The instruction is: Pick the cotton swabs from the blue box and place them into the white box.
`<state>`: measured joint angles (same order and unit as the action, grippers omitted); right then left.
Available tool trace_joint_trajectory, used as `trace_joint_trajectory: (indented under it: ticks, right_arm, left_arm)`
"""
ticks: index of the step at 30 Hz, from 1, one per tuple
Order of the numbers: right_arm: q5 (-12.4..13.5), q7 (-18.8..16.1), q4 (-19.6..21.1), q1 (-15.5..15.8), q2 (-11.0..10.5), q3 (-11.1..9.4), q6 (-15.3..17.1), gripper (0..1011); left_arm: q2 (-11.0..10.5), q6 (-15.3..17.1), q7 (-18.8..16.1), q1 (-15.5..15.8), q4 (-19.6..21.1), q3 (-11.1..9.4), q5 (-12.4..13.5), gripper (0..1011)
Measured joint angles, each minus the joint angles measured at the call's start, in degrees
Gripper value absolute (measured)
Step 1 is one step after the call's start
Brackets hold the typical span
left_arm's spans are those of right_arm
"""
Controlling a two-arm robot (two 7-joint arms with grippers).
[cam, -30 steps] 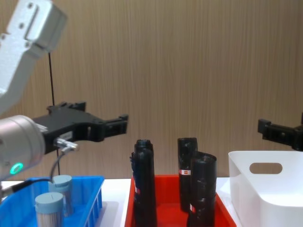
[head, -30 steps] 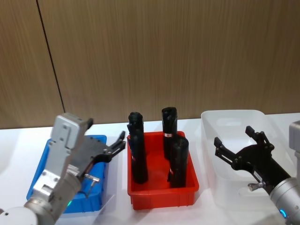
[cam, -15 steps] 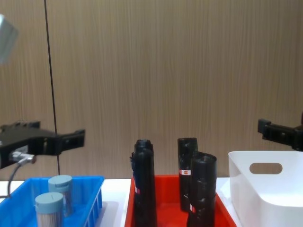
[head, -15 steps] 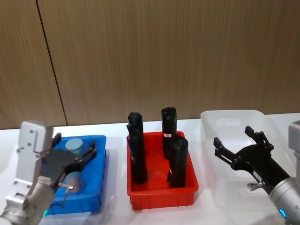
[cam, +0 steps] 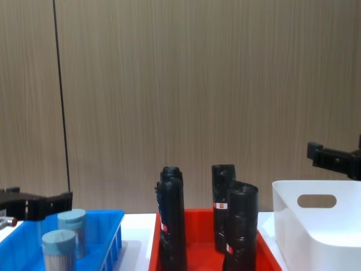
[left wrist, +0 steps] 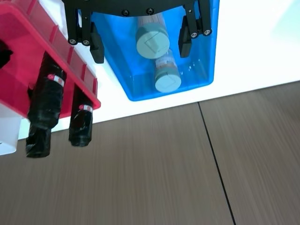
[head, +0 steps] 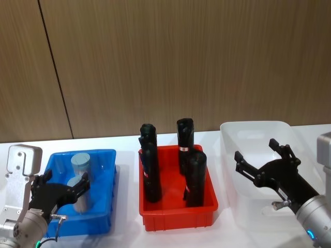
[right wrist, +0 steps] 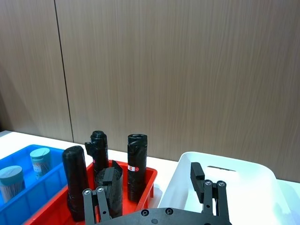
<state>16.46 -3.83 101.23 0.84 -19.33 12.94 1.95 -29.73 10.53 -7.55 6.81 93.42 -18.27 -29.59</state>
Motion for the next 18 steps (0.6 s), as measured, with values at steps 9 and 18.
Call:
trace_joint_trajectory:
  ticks: [9, 18]
  right_arm:
    - [0.0, 0.0, 0.0, 0.0, 0.0, 0.0, 0.0, 1002]
    - [0.0, 0.0, 0.0, 0.0, 0.0, 0.0, 0.0, 1002]
  left_arm:
    - [1.31, 2.54, 2.21, 2.49, -4.69, 0.48, -0.89, 1004]
    - [2.77, 3.95, 4.97, 5.55, -9.3, 0.81, -0.75, 1004]
